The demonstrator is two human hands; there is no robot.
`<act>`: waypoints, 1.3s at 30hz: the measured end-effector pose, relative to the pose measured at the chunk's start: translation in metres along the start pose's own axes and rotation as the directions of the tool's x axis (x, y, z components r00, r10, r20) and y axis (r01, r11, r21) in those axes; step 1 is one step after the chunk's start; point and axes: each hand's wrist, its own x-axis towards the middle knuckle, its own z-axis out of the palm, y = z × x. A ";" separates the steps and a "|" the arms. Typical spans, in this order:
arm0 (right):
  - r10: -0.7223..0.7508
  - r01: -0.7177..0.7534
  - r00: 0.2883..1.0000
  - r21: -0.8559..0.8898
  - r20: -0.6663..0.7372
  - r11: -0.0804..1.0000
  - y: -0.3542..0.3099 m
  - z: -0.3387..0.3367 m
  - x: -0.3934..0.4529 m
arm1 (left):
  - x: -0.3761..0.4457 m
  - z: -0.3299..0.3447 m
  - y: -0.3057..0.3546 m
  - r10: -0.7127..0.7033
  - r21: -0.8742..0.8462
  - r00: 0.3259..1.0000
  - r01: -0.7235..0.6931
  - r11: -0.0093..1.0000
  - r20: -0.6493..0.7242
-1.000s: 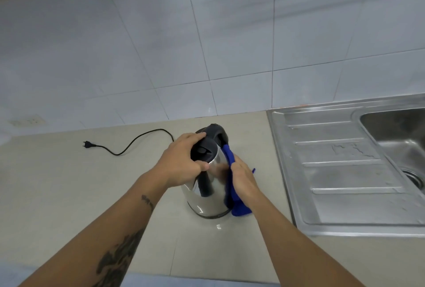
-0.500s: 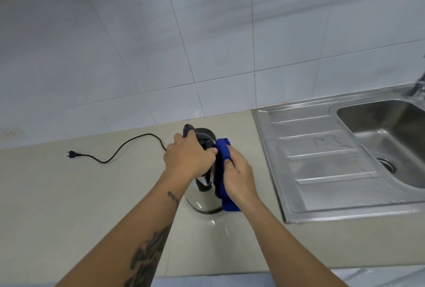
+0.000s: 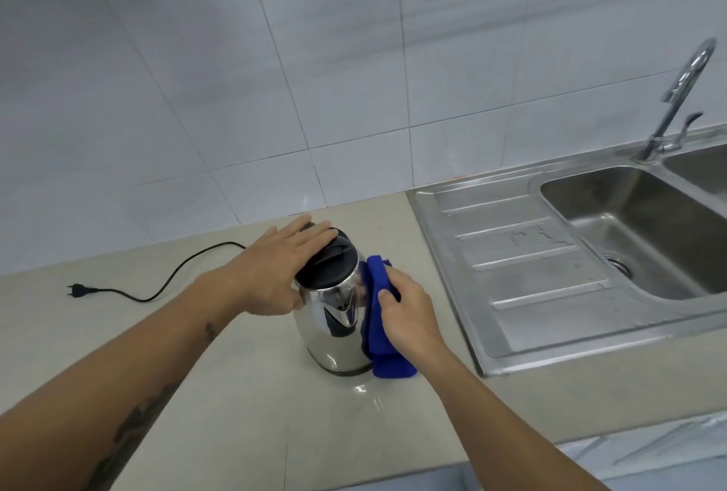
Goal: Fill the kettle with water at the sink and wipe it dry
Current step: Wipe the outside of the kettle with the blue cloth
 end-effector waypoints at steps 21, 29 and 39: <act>0.236 -0.163 0.930 0.259 -0.282 0.952 0.009 0.035 -0.002 | 0.035 0.063 0.021 -0.284 -0.252 0.780 0.167 0.953 -0.558; -0.254 0.144 0.840 -0.253 -0.480 0.957 -0.007 0.077 -0.004 | 0.042 0.048 -0.002 -0.175 -0.304 0.883 0.038 0.952 -0.436; -0.067 -0.034 0.881 -0.205 -0.468 0.978 0.019 0.090 0.000 | 0.044 0.050 -0.003 -0.169 -0.338 0.894 0.020 0.941 -0.416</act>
